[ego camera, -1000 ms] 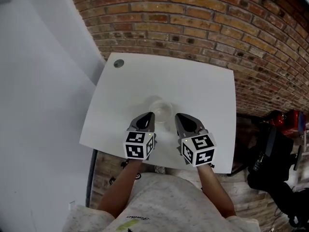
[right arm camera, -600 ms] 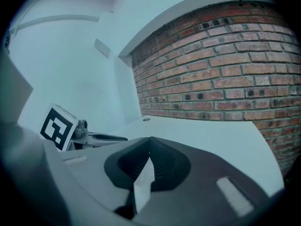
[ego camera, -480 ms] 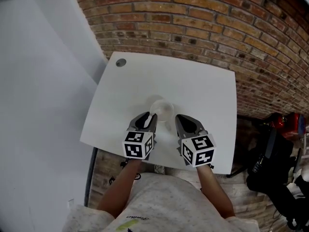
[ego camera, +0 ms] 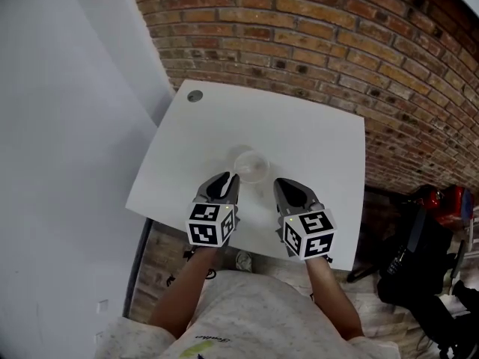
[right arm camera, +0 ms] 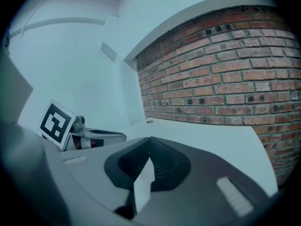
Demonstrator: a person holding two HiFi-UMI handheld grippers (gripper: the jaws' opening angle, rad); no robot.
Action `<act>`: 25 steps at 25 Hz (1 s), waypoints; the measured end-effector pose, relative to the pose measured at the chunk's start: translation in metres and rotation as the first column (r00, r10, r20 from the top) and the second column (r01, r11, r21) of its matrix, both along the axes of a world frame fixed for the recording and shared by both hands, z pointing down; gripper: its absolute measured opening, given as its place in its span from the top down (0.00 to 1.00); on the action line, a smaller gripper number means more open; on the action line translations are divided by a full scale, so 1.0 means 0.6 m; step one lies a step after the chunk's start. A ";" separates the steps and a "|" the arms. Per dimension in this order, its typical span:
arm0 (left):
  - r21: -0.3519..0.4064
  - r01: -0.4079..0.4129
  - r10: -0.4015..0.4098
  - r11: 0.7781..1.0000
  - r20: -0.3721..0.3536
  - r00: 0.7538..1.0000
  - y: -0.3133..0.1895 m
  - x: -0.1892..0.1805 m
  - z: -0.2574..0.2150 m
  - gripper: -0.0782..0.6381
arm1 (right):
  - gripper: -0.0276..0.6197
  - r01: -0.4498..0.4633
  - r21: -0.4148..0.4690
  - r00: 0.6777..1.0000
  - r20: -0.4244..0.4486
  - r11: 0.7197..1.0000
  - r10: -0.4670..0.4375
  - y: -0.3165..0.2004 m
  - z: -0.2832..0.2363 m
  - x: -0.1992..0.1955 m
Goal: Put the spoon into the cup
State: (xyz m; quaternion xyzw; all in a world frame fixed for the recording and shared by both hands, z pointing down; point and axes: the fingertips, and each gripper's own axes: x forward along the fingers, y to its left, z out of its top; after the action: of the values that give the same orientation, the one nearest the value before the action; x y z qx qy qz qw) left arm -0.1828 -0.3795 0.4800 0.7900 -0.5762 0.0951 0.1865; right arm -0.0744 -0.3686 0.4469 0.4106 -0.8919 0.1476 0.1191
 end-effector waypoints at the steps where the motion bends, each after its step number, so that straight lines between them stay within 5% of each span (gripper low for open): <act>1: 0.005 0.006 -0.006 1.000 -0.002 1.000 0.006 0.001 -0.006 0.79 | 0.95 0.004 0.005 1.000 -0.001 1.000 -0.004 0.004 -0.004 0.003; 25: 0.083 0.083 -0.087 0.993 0.053 0.995 0.154 0.044 -0.059 0.90 | 0.95 0.072 0.099 0.997 0.018 0.992 -0.075 0.116 -0.051 0.061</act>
State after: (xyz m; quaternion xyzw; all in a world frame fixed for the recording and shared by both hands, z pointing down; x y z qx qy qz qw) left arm -0.1562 -0.2873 0.4446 0.7687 -0.6177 0.0859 0.1422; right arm -0.0377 -0.2992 0.4162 0.3813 -0.9138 0.1035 0.0944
